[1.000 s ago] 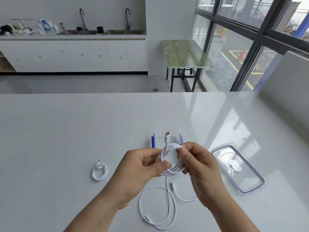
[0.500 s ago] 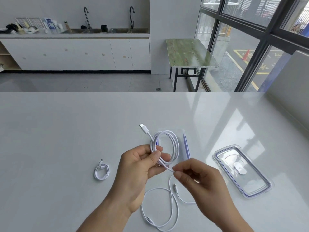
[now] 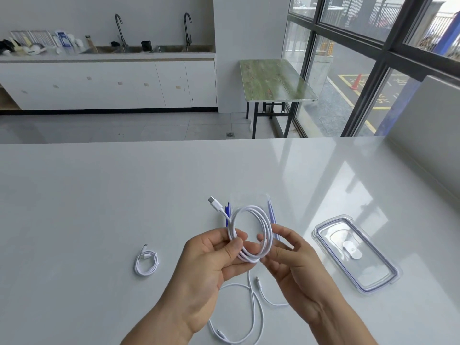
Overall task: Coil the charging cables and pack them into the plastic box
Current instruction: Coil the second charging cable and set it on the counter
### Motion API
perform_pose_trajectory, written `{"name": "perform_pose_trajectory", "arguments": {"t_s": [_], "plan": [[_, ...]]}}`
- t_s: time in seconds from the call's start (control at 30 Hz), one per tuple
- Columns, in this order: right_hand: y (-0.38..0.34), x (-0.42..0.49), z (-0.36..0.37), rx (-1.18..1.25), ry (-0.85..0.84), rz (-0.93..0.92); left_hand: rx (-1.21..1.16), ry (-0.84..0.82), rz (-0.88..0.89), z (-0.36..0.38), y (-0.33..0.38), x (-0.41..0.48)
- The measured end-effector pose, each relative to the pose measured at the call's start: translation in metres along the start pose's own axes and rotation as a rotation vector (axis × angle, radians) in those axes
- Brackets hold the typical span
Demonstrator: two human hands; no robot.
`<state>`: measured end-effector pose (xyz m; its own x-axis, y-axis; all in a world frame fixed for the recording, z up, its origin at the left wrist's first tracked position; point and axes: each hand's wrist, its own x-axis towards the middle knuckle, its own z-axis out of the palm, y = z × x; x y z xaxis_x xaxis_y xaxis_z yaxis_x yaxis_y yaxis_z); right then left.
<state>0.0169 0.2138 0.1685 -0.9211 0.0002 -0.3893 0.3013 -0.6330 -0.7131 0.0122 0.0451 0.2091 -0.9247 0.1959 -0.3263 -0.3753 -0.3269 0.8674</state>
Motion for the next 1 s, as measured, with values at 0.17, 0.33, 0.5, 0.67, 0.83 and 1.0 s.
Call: {"name": "perform_pose_trajectory", "arguments": {"t_s": [0.17,0.33,0.5,0.67,0.83,1.0], "plan": [[0.003,-0.002,0.011,-0.126,-0.004,-0.075,0.123,-0.006,0.011,-0.006,0.003,0.003],[0.0,-0.005,0.018,-0.334,-0.096,-0.12,0.237,-0.027,0.03,-0.006,-0.001,0.003],[-0.006,-0.003,0.014,-0.336,-0.151,-0.12,0.289,0.051,0.042,-0.009,-0.003,0.004],[-0.006,-0.001,0.006,-0.247,-0.256,-0.091,0.403,0.113,0.025,-0.011,-0.008,0.007],[-0.003,-0.01,0.007,-0.226,-0.366,-0.14,0.506,0.173,0.06,-0.013,-0.009,0.012],[0.007,-0.008,0.011,-0.476,-0.199,-0.333,0.487,0.18,0.072,-0.013,-0.013,0.014]]}}
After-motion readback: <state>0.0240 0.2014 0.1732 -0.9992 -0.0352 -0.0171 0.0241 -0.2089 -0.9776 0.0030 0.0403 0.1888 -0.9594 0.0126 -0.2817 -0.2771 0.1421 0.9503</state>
